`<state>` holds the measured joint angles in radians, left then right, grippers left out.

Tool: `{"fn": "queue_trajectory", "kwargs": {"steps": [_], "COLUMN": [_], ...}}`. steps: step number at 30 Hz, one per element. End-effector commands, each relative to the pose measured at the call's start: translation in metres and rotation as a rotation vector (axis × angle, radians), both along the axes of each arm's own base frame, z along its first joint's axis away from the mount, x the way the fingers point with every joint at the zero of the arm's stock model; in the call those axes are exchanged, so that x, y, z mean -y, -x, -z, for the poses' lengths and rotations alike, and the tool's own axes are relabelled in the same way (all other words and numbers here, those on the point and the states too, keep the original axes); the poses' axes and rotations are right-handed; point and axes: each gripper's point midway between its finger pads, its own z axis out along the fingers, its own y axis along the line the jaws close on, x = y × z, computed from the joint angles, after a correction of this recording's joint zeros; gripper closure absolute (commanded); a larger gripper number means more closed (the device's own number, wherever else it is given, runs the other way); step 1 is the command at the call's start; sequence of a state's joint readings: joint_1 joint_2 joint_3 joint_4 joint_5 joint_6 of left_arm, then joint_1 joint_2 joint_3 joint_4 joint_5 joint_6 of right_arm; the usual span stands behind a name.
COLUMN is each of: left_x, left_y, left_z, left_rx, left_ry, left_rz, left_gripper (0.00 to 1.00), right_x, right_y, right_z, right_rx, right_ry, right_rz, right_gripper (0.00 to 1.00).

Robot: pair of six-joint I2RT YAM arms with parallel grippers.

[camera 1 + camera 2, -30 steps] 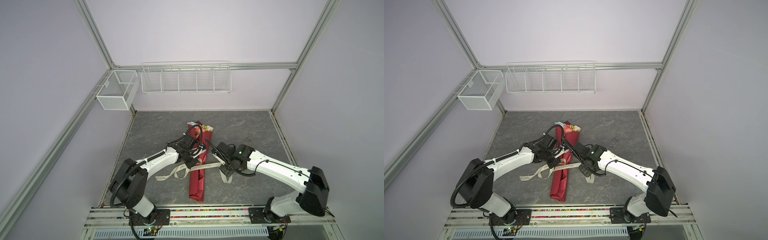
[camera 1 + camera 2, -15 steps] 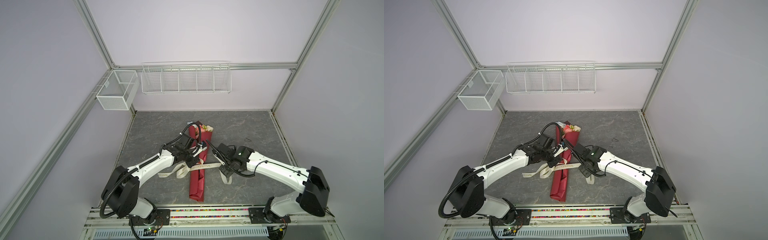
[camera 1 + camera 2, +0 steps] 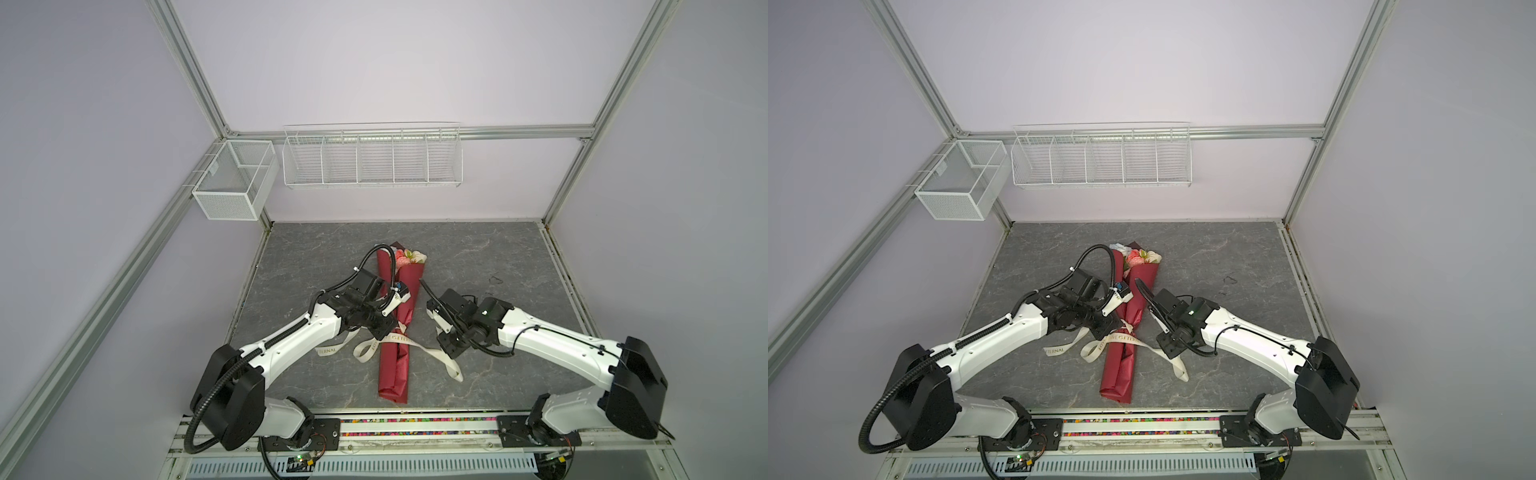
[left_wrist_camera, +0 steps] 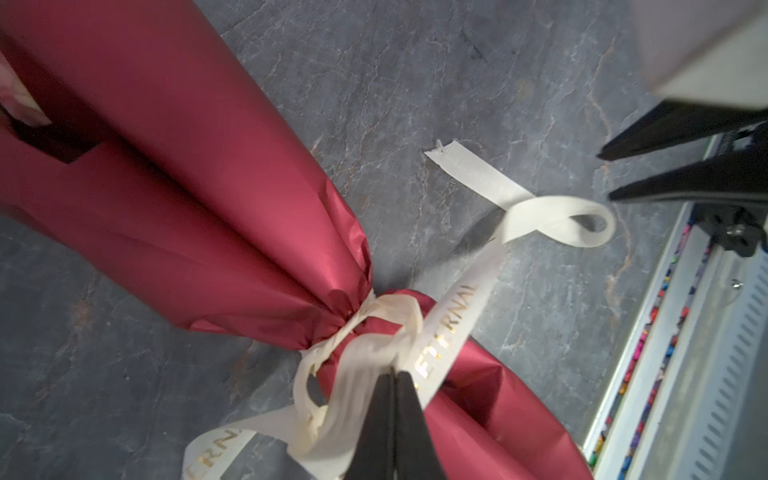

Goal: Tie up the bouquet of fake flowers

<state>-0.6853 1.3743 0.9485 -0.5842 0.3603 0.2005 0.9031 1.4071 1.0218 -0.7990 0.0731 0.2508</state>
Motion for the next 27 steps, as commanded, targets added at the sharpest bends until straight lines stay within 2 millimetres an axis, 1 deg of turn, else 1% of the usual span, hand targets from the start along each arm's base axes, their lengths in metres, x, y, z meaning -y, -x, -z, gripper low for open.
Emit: {"fn": "queue_trajectory", "kwargs": {"steps": [1, 3, 4, 5, 7, 8, 10, 11, 12, 13, 14, 16, 18, 20, 22, 23, 27], "left_x": [0.002, 0.001, 0.001, 0.0, 0.004, 0.005, 0.007, 0.007, 0.007, 0.008, 0.008, 0.007, 0.006, 0.005, 0.005, 0.004, 0.005], "left_y": [0.015, 0.017, 0.018, 0.019, 0.022, 0.023, 0.024, 0.024, 0.025, 0.027, 0.028, 0.03, 0.03, 0.03, 0.031, 0.031, 0.03], "left_z": [0.004, 0.006, 0.008, 0.009, 0.008, 0.007, 0.006, 0.006, 0.005, 0.004, 0.004, 0.006, 0.006, 0.008, 0.009, 0.01, 0.01], "left_rx": [-0.105, -0.134, -0.146, -0.154, -0.175, -0.181, -0.196, -0.201, -0.209, -0.216, -0.22, -0.228, -0.222, -0.214, -0.215, -0.216, -0.211], "left_ry": [0.048, 0.047, 0.04, 0.038, 0.062, 0.073, 0.086, 0.088, 0.094, 0.105, 0.111, 0.11, 0.111, 0.113, 0.115, 0.11, 0.113], "left_rz": [-0.025, -0.037, -0.044, -0.048, -0.042, -0.038, -0.045, -0.052, -0.055, -0.052, -0.052, -0.064, -0.066, -0.068, -0.067, -0.067, -0.066], "left_gripper": [1.0, 1.0, 1.0, 1.0, 1.0, 1.0, 1.0, 1.0, 1.0, 1.0, 1.0, 1.0, 1.0, 1.0, 1.0, 1.0, 1.0], "right_x": [-0.035, -0.044, -0.05, -0.058, -0.079, -0.086, -0.098, -0.096, -0.088, -0.083, -0.076, -0.073, -0.067, -0.075, -0.086, -0.091, -0.101], "right_y": [0.009, 0.008, 0.005, 0.004, 0.0, -0.005, -0.014, -0.019, -0.025, -0.029, -0.029, -0.031, -0.031, -0.032, -0.037, -0.038, -0.036], "right_z": [-0.02, -0.028, -0.032, -0.037, -0.042, -0.044, -0.042, -0.038, -0.03, -0.027, -0.019, -0.016, -0.007, -0.005, -0.009, -0.013, -0.017], "right_rx": [-0.025, -0.019, -0.015, -0.019, -0.064, -0.09, -0.149, -0.168, -0.18, -0.193, -0.207, -0.255, -0.297, -0.364, -0.426, -0.446, -0.482], "right_ry": [-0.231, -0.289, -0.332, -0.387, -0.527, -0.57, -0.645, -0.643, -0.616, -0.618, -0.623, -0.691, -0.706, -0.794, -0.891, -0.92, -0.933], "right_rz": [-0.059, -0.049, -0.03, -0.02, 0.05, 0.111, 0.248, 0.338, 0.458, 0.547, 0.631, 0.771, 0.886, 0.947, 0.999, 0.996, 1.013], "right_gripper": [0.67, 0.63, 0.55, 0.52, 0.52, 0.52, 0.56, 0.56, 0.56, 0.56, 0.55, 0.52, 0.5, 0.5, 0.5, 0.5, 0.49]}}
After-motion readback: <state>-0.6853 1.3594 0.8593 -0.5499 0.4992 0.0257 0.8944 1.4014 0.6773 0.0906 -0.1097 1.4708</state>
